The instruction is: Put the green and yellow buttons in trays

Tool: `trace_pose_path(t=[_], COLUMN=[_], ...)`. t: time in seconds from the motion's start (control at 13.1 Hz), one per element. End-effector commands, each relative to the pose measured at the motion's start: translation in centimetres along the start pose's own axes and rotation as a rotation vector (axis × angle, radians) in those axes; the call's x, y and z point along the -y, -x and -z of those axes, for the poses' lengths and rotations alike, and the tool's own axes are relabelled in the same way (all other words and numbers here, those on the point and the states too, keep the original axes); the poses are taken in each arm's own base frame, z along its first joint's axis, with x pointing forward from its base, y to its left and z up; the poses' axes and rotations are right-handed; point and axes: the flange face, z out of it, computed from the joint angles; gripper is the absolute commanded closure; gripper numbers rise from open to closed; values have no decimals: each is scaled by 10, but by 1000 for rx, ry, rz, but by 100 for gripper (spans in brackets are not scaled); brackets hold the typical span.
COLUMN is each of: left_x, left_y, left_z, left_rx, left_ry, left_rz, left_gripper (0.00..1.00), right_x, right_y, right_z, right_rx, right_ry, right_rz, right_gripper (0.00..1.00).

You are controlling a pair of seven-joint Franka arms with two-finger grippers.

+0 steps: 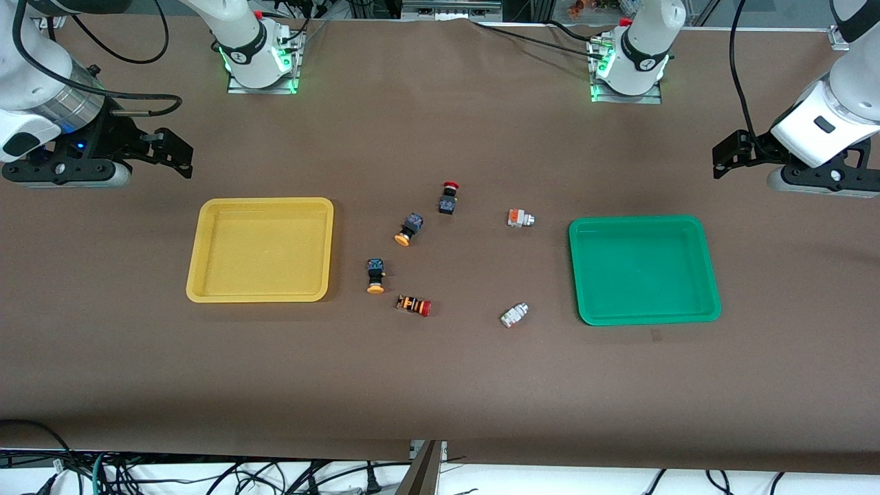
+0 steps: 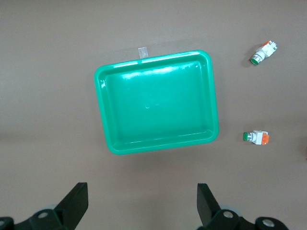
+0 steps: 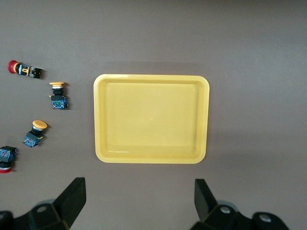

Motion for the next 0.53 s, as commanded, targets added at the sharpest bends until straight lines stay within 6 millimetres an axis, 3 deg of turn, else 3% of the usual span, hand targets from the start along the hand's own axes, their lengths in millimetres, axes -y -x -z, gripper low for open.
trace_pose_path(t=[0.0,0.46], left_x=[-2,-4], left_y=[1,0], left_z=[7,5], left_rx=[-8,24], left_ry=[24,26], left_rz=[3,1], left_gripper=[0,0], right_x=[0,0], right_y=[-2,-2], right_z=[5,5], right_rx=[-4,-4], right_ry=[10,10], right_rz=[11,11], right_gripper=[0,0])
